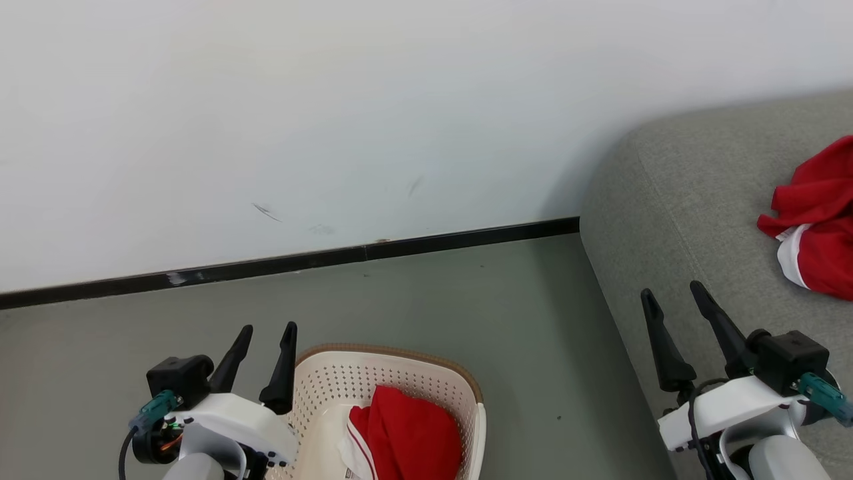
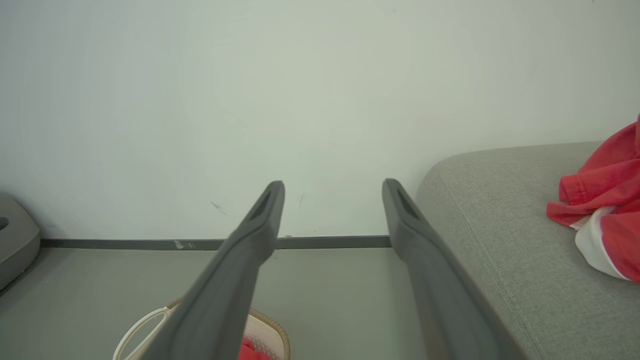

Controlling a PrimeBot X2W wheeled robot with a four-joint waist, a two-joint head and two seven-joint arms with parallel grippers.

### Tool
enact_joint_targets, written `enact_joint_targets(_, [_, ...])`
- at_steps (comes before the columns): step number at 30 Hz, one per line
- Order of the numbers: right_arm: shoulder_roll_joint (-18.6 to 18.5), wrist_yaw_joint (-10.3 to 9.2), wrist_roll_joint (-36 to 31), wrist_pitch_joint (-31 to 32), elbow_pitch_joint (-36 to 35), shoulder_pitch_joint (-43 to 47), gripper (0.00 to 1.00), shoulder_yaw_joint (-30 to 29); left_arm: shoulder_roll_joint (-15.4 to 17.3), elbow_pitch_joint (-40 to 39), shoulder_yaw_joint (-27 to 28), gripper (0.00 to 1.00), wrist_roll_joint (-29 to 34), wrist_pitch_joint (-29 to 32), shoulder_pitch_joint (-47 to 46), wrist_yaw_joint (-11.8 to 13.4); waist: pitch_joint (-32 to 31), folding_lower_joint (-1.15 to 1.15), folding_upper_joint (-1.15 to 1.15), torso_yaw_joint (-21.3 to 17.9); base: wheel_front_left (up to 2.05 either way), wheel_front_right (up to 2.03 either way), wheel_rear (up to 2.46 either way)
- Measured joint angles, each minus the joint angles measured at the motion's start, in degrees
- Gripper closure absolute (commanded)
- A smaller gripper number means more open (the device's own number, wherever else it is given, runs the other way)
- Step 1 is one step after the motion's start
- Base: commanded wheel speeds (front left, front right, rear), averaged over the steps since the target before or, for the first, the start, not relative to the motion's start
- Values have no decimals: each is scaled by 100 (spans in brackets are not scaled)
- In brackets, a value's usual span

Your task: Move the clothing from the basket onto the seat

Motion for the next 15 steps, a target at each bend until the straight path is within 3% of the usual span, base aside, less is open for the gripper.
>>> enact_joint_targets(15, [-96, 0, 34, 0, 7, 164, 0, 113, 97, -280, 276, 0, 101, -18, 335, 243, -277, 0, 0, 213, 0, 0, 0])
